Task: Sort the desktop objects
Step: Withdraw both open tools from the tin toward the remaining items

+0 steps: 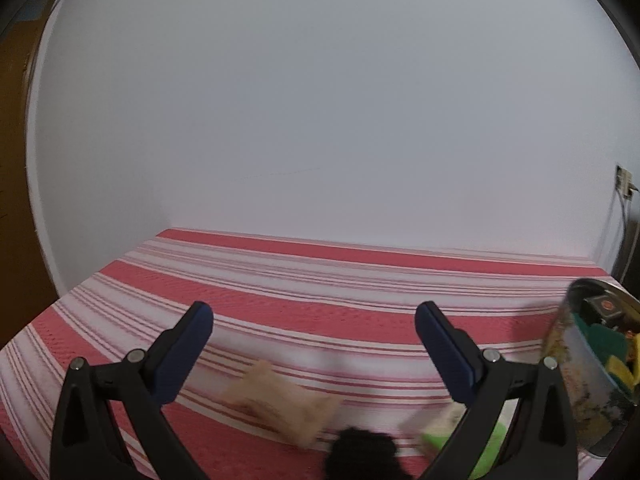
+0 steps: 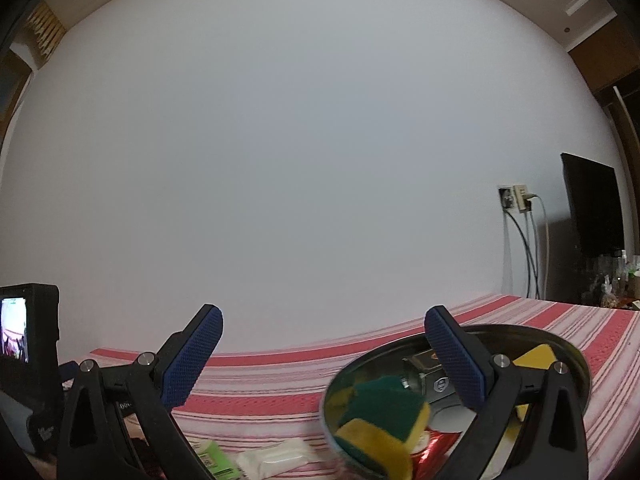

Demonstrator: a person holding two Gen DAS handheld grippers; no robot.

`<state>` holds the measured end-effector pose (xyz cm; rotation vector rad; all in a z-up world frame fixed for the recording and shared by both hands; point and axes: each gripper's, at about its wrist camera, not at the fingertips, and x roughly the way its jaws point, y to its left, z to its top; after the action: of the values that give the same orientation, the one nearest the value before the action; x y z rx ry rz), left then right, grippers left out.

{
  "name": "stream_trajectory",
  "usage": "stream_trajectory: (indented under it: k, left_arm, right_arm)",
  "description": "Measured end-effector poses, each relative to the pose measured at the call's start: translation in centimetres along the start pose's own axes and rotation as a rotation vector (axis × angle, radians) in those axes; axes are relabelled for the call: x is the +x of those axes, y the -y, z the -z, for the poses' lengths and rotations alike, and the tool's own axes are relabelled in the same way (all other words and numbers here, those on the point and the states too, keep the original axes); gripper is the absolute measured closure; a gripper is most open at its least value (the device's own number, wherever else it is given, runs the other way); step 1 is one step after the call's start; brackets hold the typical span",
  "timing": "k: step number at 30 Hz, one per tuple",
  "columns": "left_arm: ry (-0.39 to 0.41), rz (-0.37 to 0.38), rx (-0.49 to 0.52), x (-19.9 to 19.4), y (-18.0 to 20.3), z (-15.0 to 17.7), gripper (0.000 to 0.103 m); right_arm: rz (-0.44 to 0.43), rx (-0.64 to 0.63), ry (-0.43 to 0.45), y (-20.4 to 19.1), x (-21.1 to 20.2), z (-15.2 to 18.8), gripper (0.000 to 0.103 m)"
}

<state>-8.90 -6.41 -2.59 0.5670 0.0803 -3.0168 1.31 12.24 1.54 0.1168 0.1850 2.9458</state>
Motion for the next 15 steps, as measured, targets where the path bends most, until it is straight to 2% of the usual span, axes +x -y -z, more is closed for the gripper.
stream_trajectory:
  k: [3,6,10,15]
  left_arm:
    - [-0.017,-0.022,-0.022,0.9,-1.5,-0.3,0.001]
    - [-0.057,-0.038,-0.068,1.9,-3.5,-0.5,0.001]
    - [-0.116,-0.060,-0.155,3.5,-6.1,-0.7,0.001]
    - [-0.193,-0.070,-0.214,5.0,-8.6,-0.6,0.001]
  right_arm:
    - [-0.030,-0.019,-0.026,-1.1,0.4,0.1,0.001]
    - [-0.079,-0.046,-0.087,-2.3,1.0,0.4,0.001]
    - [-0.168,-0.092,-0.210,-4.3,2.4,1.3,0.001]
    - [-0.271,-0.185,-0.371,-7.0,4.4,2.8,0.002]
